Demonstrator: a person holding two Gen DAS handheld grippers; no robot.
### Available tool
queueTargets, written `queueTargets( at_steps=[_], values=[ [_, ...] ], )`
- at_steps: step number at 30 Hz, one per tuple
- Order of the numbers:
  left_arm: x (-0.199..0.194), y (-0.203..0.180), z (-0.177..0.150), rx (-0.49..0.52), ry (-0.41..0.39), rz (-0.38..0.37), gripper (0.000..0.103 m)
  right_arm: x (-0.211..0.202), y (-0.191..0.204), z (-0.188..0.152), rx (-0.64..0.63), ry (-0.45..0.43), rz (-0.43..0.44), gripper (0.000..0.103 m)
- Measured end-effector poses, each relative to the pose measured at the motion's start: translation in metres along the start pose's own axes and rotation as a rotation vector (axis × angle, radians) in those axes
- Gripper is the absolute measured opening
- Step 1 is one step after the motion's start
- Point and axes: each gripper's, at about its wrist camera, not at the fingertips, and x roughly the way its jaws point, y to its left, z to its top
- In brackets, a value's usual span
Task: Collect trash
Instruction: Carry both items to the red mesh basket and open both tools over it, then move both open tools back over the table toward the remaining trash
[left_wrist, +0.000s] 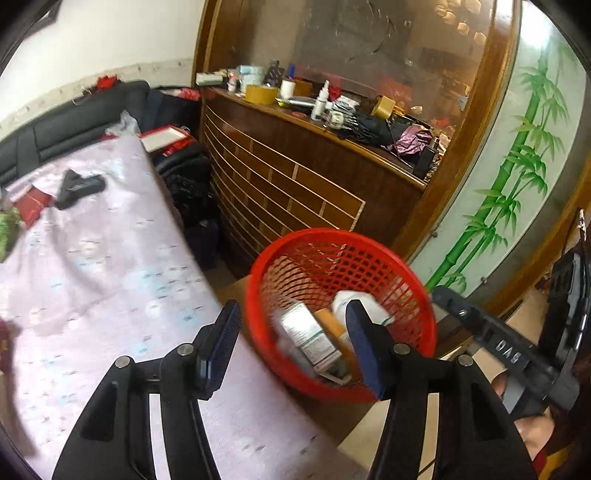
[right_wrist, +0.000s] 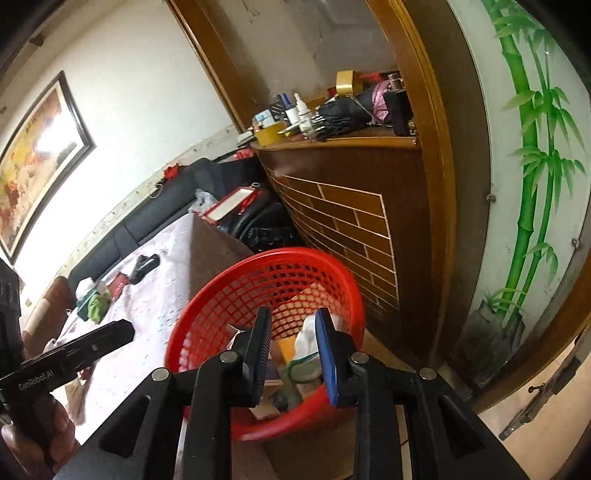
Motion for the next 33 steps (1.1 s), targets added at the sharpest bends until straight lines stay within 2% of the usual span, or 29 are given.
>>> queueTargets(
  at_steps=[2, 7, 9, 12, 14, 17, 21, 25, 28, 33],
  values=[
    [-0.016, 0.012, -0.011, -0.001, -0.006, 0.051, 0.065, -0.008, 0.007, -0.007, 0.004, -0.001, 0.029, 0.029],
    [-0.054, 0.063, -0.035, -0.071, 0.001, 0.158, 0.065, -0.014, 0.037, -0.016, -0.022, 0.01, 0.098, 0.032],
    [-0.073, 0.091, -0.044, -0.115, -0.005, 0.21, 0.066, -0.014, 0.055, -0.02, -0.057, 0.018, 0.115, 0.037],
    [-0.108, 0.136, -0.058, -0.185, -0.037, 0.299, 0.07, -0.012, 0.085, -0.029, -0.113, 0.037, 0.143, 0.038],
    [-0.131, 0.172, -0.069, -0.234, -0.067, 0.39, 0.079, -0.011, 0.102, -0.034, -0.137, 0.049, 0.162, 0.039],
    [-0.149, 0.223, -0.086, -0.312, -0.058, 0.495, 0.079, -0.008, 0.124, -0.041, -0.173, 0.067, 0.181, 0.039],
    [-0.139, 0.27, -0.104, -0.377, 0.017, 0.52, 0.079, -0.002, 0.158, -0.049, -0.221, 0.097, 0.212, 0.039],
    [-0.117, 0.297, -0.118, -0.416, 0.057, 0.471, 0.076, -0.001, 0.188, -0.058, -0.266, 0.126, 0.241, 0.039],
    [-0.107, 0.307, -0.123, -0.427, 0.075, 0.455, 0.05, 0.001, 0.209, -0.063, -0.288, 0.149, 0.265, 0.039],
    [-0.111, 0.307, -0.128, -0.401, 0.015, 0.447, 0.043, 0.017, 0.258, -0.068, -0.318, 0.205, 0.299, 0.04]
  ],
)
